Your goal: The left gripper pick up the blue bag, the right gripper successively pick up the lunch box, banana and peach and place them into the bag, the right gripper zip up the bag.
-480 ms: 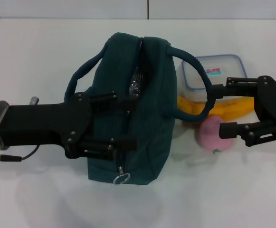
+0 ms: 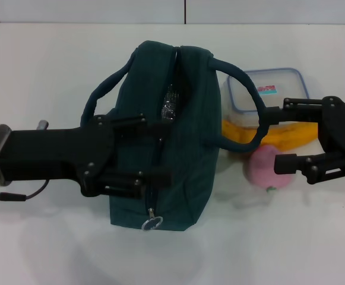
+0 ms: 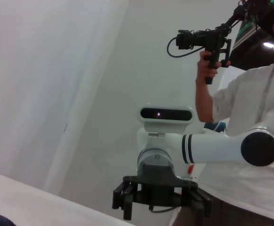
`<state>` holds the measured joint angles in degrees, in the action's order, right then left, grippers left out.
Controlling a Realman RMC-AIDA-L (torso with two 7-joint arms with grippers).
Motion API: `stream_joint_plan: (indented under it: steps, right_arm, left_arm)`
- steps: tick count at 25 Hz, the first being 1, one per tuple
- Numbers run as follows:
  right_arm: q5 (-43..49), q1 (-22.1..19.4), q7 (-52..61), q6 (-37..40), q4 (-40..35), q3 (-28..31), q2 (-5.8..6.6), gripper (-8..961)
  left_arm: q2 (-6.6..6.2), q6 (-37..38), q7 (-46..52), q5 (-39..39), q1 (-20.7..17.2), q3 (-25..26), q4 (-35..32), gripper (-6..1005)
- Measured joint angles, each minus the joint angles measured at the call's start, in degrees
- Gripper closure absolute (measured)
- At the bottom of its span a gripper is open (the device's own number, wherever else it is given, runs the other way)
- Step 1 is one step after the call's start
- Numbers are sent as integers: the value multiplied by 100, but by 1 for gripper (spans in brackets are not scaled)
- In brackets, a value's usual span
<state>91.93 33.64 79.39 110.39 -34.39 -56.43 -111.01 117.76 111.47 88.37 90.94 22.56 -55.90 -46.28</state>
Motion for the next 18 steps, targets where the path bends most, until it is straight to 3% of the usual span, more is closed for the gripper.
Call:
stream_joint_plan:
  steps: [4,8,12,18]
  right_arm:
    - [0,-48,-50,-13,9,4,0,99]
    - [-1,-127,-102,-17,10,34,0,99]
    - [0,-318,-176,-19,7,55,14,99]
    - [-20,-555,-202,-35,17,73,41,100]
  left_arm:
    - [-8,1,270,-26,105,27,-106,107]
    - [1,-289,1394,112,213,315,-851,107]
    - [-74,-1097,3246,1033,396,460,-2093,107]
    - [-162,-1251,5086,2359,758,679,-3041,113]
